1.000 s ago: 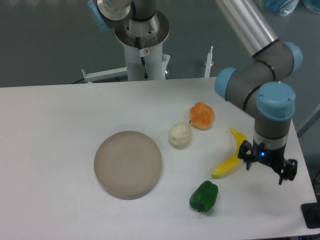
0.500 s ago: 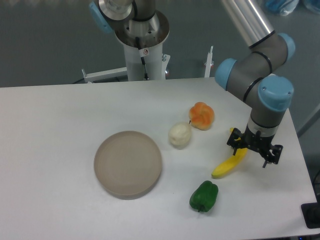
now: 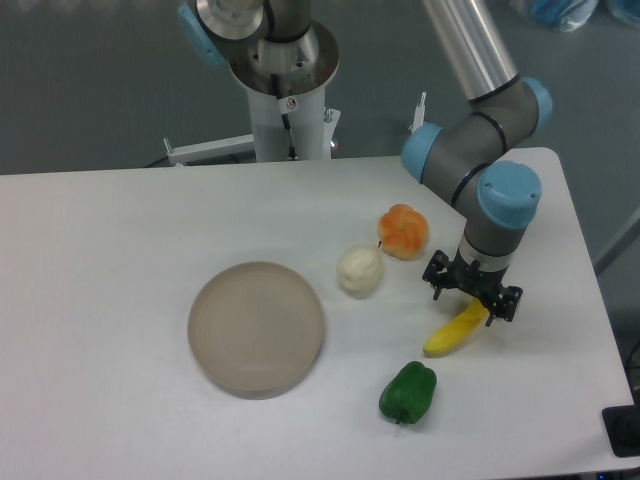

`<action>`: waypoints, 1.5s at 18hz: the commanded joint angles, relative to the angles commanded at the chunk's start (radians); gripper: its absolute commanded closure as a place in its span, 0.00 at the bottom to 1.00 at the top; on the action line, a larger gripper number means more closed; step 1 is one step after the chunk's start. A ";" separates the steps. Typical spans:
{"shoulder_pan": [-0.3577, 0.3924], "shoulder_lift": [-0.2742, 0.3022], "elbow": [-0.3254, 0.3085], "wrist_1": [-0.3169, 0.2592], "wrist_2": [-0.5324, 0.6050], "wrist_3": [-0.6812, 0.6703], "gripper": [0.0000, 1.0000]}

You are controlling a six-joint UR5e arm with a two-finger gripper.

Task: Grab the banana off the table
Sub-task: 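Close the gripper on the banana's stem end, then lift the held banana up off the table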

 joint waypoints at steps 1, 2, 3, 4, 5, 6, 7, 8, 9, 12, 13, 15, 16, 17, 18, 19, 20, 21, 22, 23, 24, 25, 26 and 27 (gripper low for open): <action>0.000 -0.002 0.000 0.000 0.000 0.003 0.00; 0.000 0.000 -0.002 0.000 0.000 0.009 0.00; 0.000 -0.002 -0.002 0.003 0.000 0.012 0.00; 0.000 -0.002 -0.002 0.005 0.000 0.012 0.00; 0.000 -0.002 0.000 0.006 0.000 0.015 0.02; 0.000 -0.003 0.002 0.005 0.000 0.017 0.19; 0.000 -0.005 0.003 0.005 -0.002 0.020 0.40; 0.002 -0.005 0.008 0.003 -0.002 0.020 0.61; 0.002 -0.005 0.008 0.003 -0.002 0.020 0.68; 0.003 -0.005 0.015 0.003 -0.002 0.021 0.77; 0.003 -0.005 0.015 0.003 -0.002 0.021 0.80; 0.005 -0.005 0.020 0.003 -0.002 0.021 0.90; 0.005 -0.005 0.023 0.003 -0.002 0.021 0.90; 0.005 -0.005 0.025 0.002 -0.002 0.021 0.91; 0.006 -0.003 0.028 0.002 0.000 0.021 0.93; 0.008 0.003 0.037 -0.001 0.002 0.021 0.93; 0.006 0.008 0.050 -0.008 0.002 0.021 0.93; 0.006 0.014 0.060 -0.009 0.002 0.021 0.93; 0.005 0.023 0.066 -0.009 0.002 0.021 0.93; 0.002 0.032 0.074 -0.009 0.002 0.021 0.93; -0.003 0.043 0.093 -0.015 0.002 0.021 0.93; -0.006 0.052 0.103 -0.017 0.000 0.021 0.93; -0.015 0.063 0.112 -0.017 -0.002 0.021 0.93; -0.026 0.069 0.120 -0.018 -0.002 0.021 0.92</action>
